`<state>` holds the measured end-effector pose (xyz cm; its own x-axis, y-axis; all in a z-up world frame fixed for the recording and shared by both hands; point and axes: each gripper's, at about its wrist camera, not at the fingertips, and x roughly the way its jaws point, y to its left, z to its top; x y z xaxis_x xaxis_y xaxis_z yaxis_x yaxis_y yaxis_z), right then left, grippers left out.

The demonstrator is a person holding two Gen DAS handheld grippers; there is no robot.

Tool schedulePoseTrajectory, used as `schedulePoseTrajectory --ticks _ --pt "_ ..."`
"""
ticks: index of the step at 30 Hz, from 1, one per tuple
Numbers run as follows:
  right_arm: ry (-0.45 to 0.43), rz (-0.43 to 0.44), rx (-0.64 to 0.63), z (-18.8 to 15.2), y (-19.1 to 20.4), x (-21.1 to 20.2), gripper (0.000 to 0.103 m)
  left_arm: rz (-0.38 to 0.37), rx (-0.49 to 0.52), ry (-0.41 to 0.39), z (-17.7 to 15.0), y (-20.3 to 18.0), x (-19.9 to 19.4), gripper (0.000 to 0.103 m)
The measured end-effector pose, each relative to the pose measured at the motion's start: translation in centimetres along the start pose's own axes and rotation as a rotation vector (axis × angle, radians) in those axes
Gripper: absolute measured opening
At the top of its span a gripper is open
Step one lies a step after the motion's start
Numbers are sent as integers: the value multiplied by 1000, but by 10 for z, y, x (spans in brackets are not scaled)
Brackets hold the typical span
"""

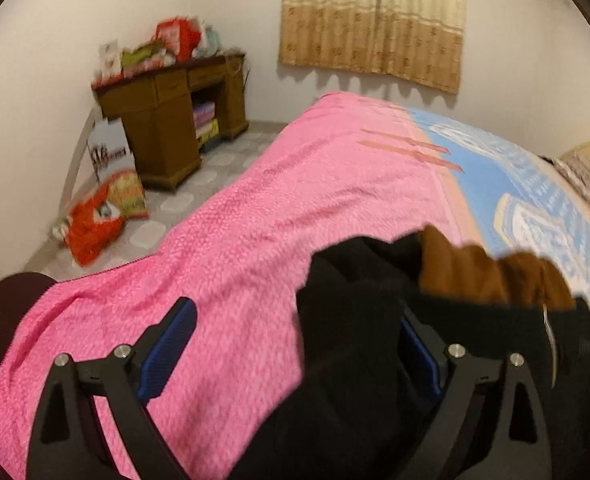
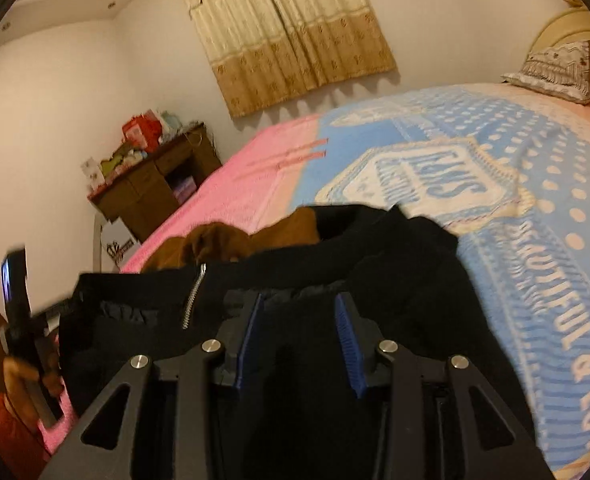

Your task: Fold large clothes

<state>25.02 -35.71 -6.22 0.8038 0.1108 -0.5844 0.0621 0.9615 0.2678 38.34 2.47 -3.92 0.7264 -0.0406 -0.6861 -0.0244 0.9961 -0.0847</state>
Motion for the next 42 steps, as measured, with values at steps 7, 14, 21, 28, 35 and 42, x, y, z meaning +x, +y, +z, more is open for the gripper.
schedulePoseTrajectory --ticks 7,14,21,28,35,42 --pt "6 -181 -4 -5 -47 44 37 -20 -107 -41 12 35 -26 97" --pt "2 -225 -45 -6 -41 44 38 -39 156 -92 -61 -20 -40 98" --pt "-65 -231 -26 1 -11 -3 39 -27 -5 40 -65 -9 26 103" --pt "-33 3 -180 -17 87 -9 39 -9 36 -36 -60 0 -23 103" --pt "39 -23 -257 -46 106 65 43 99 -36 -98 -100 45 -74 103" --pt "-4 22 -235 -50 99 56 44 -45 -194 -8 -150 43 -69 103"
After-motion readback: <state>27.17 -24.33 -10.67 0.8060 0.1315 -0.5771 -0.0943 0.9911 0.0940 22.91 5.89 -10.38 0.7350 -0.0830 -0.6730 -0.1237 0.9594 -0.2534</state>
